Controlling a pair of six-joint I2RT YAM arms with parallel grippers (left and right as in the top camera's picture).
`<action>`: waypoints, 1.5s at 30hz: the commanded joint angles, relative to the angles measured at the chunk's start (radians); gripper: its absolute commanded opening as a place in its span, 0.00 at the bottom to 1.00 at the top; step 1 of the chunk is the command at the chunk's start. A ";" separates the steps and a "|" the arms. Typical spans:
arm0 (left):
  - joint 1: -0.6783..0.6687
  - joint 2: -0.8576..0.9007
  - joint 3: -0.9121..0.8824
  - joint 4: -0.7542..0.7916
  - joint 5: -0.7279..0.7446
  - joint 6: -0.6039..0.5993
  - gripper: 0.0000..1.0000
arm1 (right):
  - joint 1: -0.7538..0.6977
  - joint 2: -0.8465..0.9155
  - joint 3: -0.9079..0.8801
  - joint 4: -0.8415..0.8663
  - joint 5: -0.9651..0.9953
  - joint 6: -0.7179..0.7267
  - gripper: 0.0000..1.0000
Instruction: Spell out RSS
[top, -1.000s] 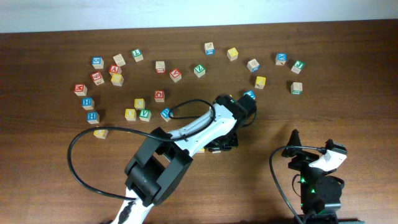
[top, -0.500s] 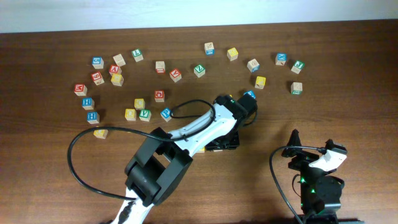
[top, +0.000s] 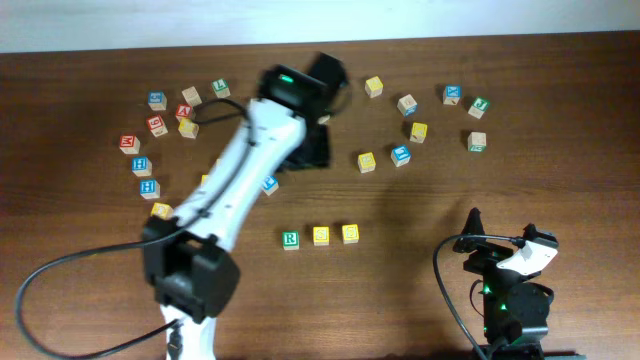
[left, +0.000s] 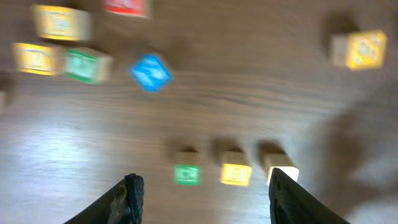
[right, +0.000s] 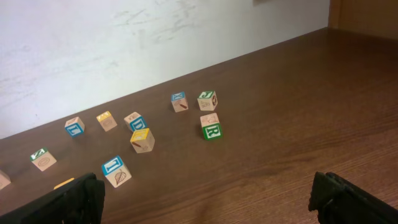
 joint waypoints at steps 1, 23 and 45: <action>0.175 -0.035 0.003 -0.050 -0.022 0.112 0.54 | -0.006 -0.004 -0.005 -0.008 0.016 -0.010 0.98; 0.291 -0.813 -0.850 0.233 0.066 0.138 0.67 | -0.006 -0.004 -0.005 -0.008 0.016 -0.010 0.98; 0.289 -0.580 -1.119 0.500 0.253 0.149 0.11 | -0.005 -0.004 -0.005 0.045 -0.189 0.159 0.98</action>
